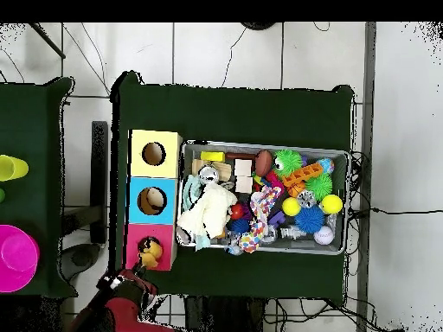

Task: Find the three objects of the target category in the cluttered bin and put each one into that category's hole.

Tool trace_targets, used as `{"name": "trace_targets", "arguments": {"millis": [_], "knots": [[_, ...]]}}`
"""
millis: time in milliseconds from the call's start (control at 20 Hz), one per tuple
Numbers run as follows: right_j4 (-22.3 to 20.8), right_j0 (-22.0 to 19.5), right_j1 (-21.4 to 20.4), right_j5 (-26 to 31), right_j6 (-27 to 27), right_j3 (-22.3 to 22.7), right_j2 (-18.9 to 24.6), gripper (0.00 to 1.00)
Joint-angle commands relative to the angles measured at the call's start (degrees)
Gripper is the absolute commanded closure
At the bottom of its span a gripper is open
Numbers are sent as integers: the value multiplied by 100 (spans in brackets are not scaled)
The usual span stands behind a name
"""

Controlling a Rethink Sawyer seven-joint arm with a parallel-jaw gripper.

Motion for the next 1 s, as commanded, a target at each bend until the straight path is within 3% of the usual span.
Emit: {"name": "trace_targets", "arguments": {"millis": [50,600,1000], "knots": [[361,74,118,483,1036,-747,171,100],[470,134,52,633,1133,-757,313,100],[357,95,218,629,902,-879,130,100]]}}
